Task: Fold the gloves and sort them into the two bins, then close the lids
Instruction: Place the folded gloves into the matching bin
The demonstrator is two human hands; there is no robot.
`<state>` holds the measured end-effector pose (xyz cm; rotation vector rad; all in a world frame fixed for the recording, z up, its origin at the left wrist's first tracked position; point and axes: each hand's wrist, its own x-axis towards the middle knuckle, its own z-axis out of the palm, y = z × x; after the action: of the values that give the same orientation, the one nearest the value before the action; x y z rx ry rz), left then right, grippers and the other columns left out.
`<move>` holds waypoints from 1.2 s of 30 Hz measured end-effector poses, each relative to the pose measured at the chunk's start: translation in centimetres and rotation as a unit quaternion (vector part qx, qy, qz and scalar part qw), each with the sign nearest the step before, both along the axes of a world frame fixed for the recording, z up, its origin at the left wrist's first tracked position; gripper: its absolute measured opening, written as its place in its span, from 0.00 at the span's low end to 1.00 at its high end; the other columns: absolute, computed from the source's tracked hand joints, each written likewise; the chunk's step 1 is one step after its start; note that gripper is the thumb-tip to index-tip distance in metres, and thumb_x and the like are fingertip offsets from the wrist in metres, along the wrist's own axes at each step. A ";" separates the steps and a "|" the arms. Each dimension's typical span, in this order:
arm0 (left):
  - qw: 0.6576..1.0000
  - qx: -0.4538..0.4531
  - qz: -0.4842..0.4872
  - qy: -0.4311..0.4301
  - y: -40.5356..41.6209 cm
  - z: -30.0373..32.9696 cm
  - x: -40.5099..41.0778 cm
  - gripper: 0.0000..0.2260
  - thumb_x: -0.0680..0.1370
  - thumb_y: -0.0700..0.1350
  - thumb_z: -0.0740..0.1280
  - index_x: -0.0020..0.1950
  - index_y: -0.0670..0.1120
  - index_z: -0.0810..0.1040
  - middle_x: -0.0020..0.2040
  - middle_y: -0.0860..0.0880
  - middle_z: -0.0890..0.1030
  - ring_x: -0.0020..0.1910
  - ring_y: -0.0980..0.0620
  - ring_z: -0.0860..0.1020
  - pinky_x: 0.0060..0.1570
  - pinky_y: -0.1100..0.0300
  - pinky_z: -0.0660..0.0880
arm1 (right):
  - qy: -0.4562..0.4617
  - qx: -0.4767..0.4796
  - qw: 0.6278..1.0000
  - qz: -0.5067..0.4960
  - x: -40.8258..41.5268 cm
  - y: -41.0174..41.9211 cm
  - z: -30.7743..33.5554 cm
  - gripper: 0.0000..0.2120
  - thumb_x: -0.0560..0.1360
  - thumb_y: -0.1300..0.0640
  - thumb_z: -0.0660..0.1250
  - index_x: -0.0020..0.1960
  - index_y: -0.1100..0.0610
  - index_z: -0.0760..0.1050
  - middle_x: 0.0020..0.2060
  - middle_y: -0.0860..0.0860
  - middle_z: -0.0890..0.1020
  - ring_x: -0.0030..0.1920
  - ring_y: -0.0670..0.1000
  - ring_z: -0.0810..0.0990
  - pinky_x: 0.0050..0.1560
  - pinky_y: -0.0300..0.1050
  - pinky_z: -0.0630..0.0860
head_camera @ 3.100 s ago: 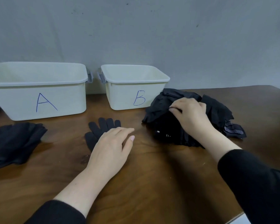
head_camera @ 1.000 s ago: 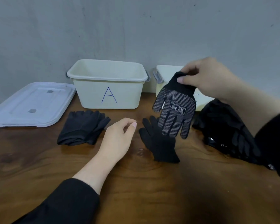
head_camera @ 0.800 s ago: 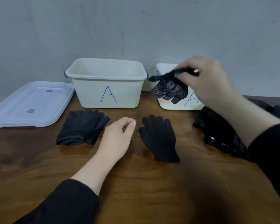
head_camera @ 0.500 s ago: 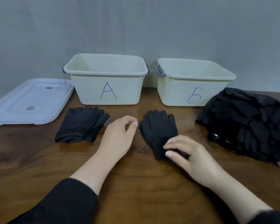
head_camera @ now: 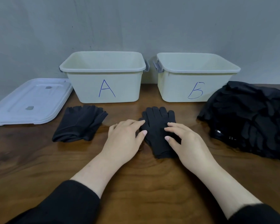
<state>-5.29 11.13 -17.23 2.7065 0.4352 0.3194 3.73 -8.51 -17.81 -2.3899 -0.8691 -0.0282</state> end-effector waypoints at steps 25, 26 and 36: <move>0.995 -0.025 0.077 -0.061 0.0 -0.2 1.2 0.20 0.84 0.52 0.59 0.76 0.52 0.68 0.64 0.52 0.78 0.64 0.49 0.75 0.73 0.46 0.61 | 0.000 0.040 0.998 -0.039 -1.0 2.5 0.0 0.14 0.81 0.59 0.67 0.66 0.52 0.80 0.66 0.40 0.77 0.62 0.37 0.72 0.63 0.28 0.64; 0.996 -0.016 0.068 -0.059 -0.2 -0.3 1.4 0.20 0.84 0.52 0.60 0.76 0.53 0.68 0.63 0.52 0.78 0.64 0.49 0.75 0.72 0.48 0.62 | 0.004 0.044 0.998 -0.041 -1.1 2.5 0.0 0.15 0.81 0.59 0.67 0.66 0.52 0.80 0.66 0.40 0.77 0.61 0.37 0.71 0.64 0.30 0.66; 0.982 -0.115 0.048 -0.141 -0.8 0.3 2.1 0.20 0.81 0.40 0.62 0.72 0.53 0.72 0.59 0.50 0.77 0.56 0.49 0.76 0.58 0.56 0.71 | 0.015 0.087 0.995 -0.050 -1.2 2.6 -0.4 0.14 0.80 0.60 0.68 0.65 0.52 0.81 0.62 0.37 0.76 0.60 0.39 0.75 0.62 0.29 0.68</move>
<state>-3.24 10.33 -16.97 2.3749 0.4861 0.6297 2.48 -5.87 -18.20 -2.2616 -0.7034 -0.1022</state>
